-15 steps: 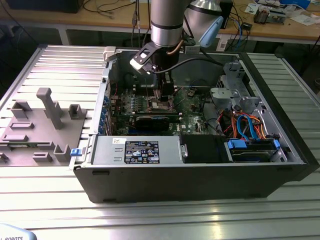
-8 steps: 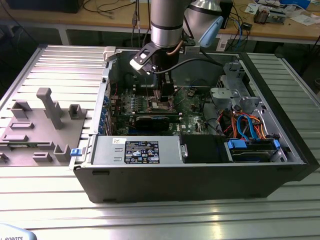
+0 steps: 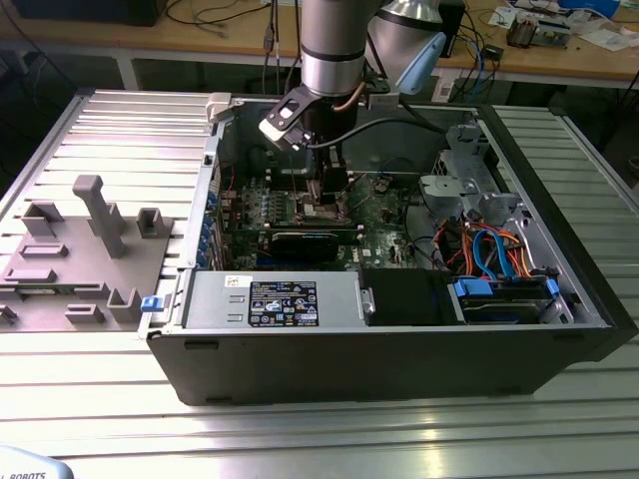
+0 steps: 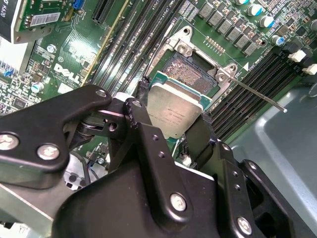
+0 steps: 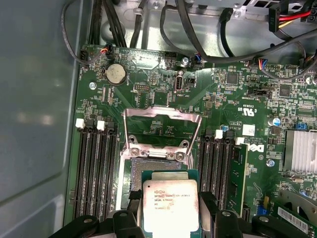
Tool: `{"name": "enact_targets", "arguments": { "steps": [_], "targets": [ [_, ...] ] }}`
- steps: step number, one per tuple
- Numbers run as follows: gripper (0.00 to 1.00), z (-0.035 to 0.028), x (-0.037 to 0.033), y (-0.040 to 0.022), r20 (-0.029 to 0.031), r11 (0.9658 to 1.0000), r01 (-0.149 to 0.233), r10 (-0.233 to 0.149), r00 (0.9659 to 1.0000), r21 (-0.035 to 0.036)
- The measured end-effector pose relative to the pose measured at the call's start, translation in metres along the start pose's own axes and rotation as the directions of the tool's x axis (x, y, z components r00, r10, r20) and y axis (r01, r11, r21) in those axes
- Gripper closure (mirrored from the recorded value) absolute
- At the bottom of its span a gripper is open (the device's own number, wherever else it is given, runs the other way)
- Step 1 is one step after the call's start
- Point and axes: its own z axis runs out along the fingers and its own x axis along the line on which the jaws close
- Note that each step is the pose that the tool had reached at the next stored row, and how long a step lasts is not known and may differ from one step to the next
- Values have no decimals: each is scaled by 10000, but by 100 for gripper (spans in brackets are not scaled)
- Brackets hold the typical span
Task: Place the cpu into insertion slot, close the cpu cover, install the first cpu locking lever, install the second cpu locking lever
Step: 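Place the cpu into insertion slot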
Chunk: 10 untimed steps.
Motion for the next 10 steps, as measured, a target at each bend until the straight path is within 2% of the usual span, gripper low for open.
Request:
{"name": "enact_targets", "arguments": {
  "steps": [10],
  "targets": [
    [45, 17, 1, -2, 1, 10000, -53, 53, 10000, 1]
  ]
}}
